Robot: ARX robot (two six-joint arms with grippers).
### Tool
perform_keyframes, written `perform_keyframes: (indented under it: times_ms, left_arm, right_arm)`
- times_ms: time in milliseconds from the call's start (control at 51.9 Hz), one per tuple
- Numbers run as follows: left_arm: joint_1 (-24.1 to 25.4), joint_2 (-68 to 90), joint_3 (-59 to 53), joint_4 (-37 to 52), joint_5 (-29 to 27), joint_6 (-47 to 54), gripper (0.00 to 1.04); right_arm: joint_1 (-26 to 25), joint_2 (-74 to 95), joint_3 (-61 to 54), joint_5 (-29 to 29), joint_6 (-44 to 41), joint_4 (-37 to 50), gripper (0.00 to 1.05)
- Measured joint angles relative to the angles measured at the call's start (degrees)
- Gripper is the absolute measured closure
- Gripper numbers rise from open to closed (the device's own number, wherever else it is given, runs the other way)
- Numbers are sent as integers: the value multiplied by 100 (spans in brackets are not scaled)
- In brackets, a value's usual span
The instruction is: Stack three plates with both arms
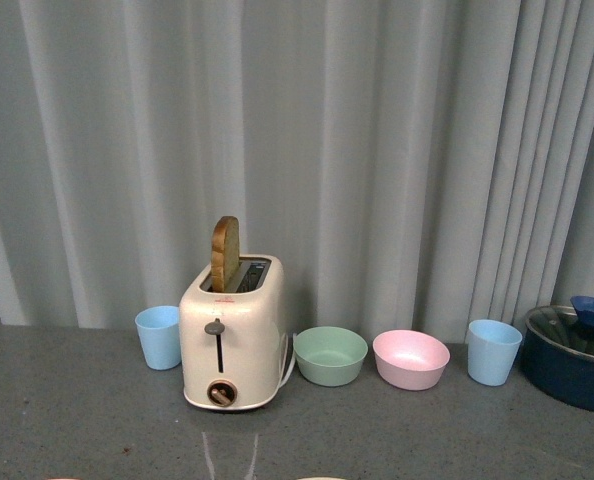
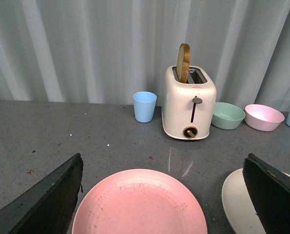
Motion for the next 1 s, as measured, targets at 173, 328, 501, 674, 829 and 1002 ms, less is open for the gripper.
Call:
perform_keyframes:
  times_ms: [173,328,501,674,829,1002]
  left_arm:
    - [0,0,0,0,0,0,7]
    - [0,0,0,0,0,0,7]
    - [0,0,0,0,0,0,7]
    - [0,0,0,0,0,0,7]
    - [0,0,0,0,0,0,7]
    - [522,1403,929,-2000,1766,413,7]
  right_arm:
    - [0,0,0,0,0,0,7]
    - [0,0,0,0,0,0,7]
    - [0,0,0,0,0,0,7]
    - [0,0,0,0,0,0,7]
    - [0,0,0,0,0,0,7]
    - [-2,0,0,-15,0,0,7]
